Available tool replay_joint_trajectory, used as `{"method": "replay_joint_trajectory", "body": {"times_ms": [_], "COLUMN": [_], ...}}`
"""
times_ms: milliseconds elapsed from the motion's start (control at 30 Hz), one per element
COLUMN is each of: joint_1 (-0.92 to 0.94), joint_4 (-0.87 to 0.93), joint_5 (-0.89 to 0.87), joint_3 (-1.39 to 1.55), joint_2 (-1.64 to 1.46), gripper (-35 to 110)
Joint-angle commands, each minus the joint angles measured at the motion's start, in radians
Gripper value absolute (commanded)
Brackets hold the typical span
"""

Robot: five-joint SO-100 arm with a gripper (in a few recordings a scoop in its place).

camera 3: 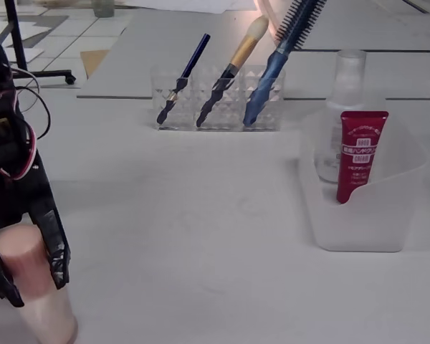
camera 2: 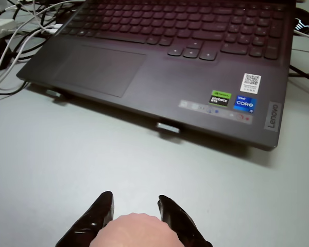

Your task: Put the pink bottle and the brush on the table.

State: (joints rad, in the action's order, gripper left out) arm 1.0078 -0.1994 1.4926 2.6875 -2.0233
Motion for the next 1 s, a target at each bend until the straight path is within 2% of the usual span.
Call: {"method": "replay_joint_trajectory", "body": {"times_ms": [0, 300, 533, 700, 867, 967], "joint_1": [0.021, 0.025, 0.025, 0.025, 0.025, 0.025], "joint_4": [0.023, 0.025, 0.026, 0.103, 0.295, 0.325], "joint_5": [0.028, 0.038, 0.046, 0.048, 0.057, 0.075], "joint_3": [-0.009, -0.017, -0.018, -0.069, -0.17, -0.16], "joint_2": [0.023, 0.032, 0.031, 0.018, -0.029, -0.087], "gripper": [11, 34, 43, 50, 55, 58]}}
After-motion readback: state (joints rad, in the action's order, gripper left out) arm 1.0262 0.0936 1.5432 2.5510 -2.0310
